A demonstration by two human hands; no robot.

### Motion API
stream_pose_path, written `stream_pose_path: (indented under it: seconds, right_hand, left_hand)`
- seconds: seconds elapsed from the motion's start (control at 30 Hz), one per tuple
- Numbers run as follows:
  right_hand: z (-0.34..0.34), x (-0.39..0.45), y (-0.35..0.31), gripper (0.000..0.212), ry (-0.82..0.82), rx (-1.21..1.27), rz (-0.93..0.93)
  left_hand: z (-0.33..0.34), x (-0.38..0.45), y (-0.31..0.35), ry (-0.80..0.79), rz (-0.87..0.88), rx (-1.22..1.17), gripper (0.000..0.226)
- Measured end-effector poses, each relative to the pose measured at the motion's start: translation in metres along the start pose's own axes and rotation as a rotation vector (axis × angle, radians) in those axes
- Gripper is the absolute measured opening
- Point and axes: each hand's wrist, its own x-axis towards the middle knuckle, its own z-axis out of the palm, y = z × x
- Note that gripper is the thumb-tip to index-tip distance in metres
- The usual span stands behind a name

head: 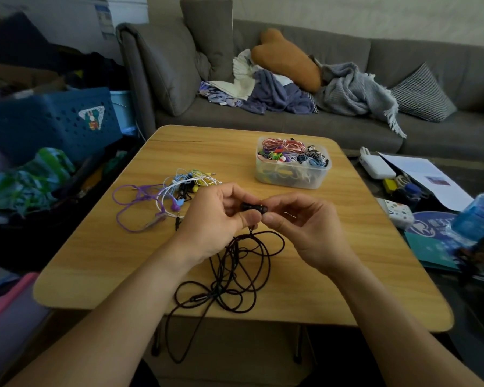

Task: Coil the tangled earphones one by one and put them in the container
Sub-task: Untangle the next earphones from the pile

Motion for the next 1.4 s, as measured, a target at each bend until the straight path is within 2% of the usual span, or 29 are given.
stream_pose_path:
  seconds: [0.13,0.27,0.57,0.67,0.8,0.93,1.03,1.1,1.23,1.4]
  right_hand:
    - [-0.001,-0.001,-0.002,0.021,0.014,-0.070,-0.025]
    - [-0.001,-0.002,-0.003,0.014,-0.010,-0.113,-0.035]
    - [0.001,-0.003,-0.002,0.012,0.014,-0.170,-0.068]
    - [0.002,-0.003,-0.002,0.013,0.024,-0.146,-0.012]
    - [-0.001,-0.001,0.000,0.010,0.020,-0.043,0.182]
    - [-0.005,-0.001,0.000,0.014,0.029,-0.009,0.240]
    - [-0.003,-0.001,-0.003,0.029,0.104,0.007,0.239]
    - [-0.002,-0.001,-0.005,0.045,0.114,-0.175,0.199]
    - [0.020,-0.014,-0.015,0.093,0.011,-0.626,0.250]
    - [0.075,-0.035,-0.017,0.140,-0.188,-0.873,0.369]
  left_hand:
    - [-0.001,0.000,0.000,-0.039,-0.072,-0.033,0.020]
    - [-0.002,-0.001,-0.001,-0.061,-0.108,-0.038,0.020]
    - [-0.002,0.000,-0.001,-0.073,-0.293,-0.271,0.019]
    - [-0.001,-0.001,-0.002,-0.039,-0.188,-0.146,0.019]
    - [0.000,-0.001,-0.004,-0.009,0.015,0.145,0.026]
    - [0.002,-0.001,-0.007,-0.025,0.106,0.239,0.033]
    - [0.000,0.002,-0.009,-0.009,0.101,0.251,0.035]
    - [-0.002,0.004,-0.011,0.016,0.071,0.266,0.028]
    - [-0.011,0.010,-0.019,0.096,0.005,0.280,0.022]
    - [-0.023,0.011,-0.021,0.145,0.002,0.592,0.013]
